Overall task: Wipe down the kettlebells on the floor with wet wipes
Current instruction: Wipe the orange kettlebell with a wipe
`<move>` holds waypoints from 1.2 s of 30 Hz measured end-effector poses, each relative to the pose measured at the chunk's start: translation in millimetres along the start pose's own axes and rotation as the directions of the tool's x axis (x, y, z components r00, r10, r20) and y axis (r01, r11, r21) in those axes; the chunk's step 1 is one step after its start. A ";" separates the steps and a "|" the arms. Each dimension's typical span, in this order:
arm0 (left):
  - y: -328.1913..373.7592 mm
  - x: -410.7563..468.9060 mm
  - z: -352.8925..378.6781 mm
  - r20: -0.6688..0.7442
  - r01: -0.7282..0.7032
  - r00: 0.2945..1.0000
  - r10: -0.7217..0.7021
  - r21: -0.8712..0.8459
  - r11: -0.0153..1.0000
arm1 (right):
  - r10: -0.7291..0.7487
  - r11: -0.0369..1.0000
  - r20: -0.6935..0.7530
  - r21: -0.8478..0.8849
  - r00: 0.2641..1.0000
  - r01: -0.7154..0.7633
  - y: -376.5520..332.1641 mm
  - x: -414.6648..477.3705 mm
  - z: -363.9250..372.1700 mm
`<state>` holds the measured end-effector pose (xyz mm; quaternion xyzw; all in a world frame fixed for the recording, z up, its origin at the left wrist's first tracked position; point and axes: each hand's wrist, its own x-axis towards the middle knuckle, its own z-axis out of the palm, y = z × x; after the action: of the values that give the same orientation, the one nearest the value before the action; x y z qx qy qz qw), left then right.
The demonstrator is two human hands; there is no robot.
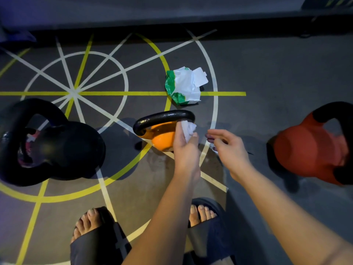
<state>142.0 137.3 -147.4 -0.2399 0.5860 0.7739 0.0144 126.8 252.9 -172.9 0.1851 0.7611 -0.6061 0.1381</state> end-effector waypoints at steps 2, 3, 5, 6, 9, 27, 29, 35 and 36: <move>-7.6 1.1 -3.2 0.008 -0.054 0.999 0.053 0.077 0.996 | -0.007 1.000 0.035 -0.001 0.999 0.007 -3.4 -2.5 1.6; -10.5 2.3 -4.9 0.001 -0.065 0.998 0.066 0.153 0.986 | -0.015 1.000 0.050 -0.008 0.999 0.015 -5.0 -3.7 2.6; -11.9 4.5 -7.3 0.014 -0.053 0.999 0.051 0.281 0.958 | -0.031 0.999 0.068 -0.022 0.997 0.033 -7.0 -5.9 3.8; -9.3 4.0 -7.6 0.037 -0.047 0.999 0.038 0.290 0.956 | -0.036 0.999 0.076 -0.028 0.996 0.038 -7.7 -7.1 4.0; 1.9 0.3 -11.2 0.088 0.062 0.994 -0.063 0.011 0.998 | -0.026 0.999 0.101 -0.042 0.995 0.031 -7.8 -10.1 5.7; 10.1 2.6 -12.8 0.075 0.036 0.996 -0.054 0.222 0.974 | 0.068 0.997 0.002 0.042 0.998 -0.068 -5.2 -4.0 2.5; 2.4 7.6 -14.6 0.140 -0.139 0.988 0.067 0.609 0.781 | 0.053 0.998 0.000 0.026 0.999 -0.053 -6.1 -2.5 3.6; -8.2 22.5 -5.5 0.094 -0.140 0.983 0.156 0.939 0.316 | 0.043 0.998 -0.003 0.039 0.999 -0.043 -12.0 -2.8 7.4; -7.1 23.9 -4.6 0.087 -0.131 0.982 0.167 0.953 0.274 | 0.045 0.998 -0.002 0.042 0.999 -0.045 -11.3 -3.2 7.5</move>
<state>124.7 129.2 -163.9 -0.1401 0.9507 0.2666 0.0734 124.4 243.0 -163.4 0.2060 0.7439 -0.6186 0.1468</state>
